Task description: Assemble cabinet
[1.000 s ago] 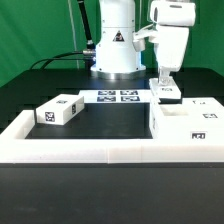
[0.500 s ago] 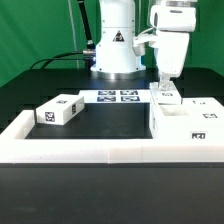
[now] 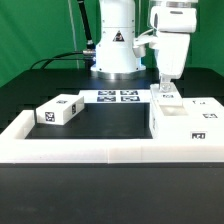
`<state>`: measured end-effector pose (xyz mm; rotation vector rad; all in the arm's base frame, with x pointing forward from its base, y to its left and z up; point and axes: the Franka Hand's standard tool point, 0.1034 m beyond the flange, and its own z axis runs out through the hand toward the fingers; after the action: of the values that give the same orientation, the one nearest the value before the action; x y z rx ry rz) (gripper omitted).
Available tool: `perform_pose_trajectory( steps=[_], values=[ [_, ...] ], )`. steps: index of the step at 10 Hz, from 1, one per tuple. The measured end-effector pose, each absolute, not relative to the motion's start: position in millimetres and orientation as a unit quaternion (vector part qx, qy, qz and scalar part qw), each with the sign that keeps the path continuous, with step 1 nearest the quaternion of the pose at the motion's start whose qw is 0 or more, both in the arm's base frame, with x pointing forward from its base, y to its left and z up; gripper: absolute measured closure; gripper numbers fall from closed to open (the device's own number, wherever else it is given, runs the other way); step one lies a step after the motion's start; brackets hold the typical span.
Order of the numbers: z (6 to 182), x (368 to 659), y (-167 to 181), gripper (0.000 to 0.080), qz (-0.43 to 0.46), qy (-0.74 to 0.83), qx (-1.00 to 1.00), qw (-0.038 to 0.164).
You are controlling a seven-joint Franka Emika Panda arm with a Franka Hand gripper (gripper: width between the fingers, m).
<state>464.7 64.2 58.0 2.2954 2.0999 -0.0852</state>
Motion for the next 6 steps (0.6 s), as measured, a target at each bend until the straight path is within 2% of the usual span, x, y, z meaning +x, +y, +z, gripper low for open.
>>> perform_pose_trajectory(
  steps=[6],
  values=[
    [56.9, 469.2, 64.7, 0.0728, -0.025, 0.677, 0.735, 0.015]
  ],
)
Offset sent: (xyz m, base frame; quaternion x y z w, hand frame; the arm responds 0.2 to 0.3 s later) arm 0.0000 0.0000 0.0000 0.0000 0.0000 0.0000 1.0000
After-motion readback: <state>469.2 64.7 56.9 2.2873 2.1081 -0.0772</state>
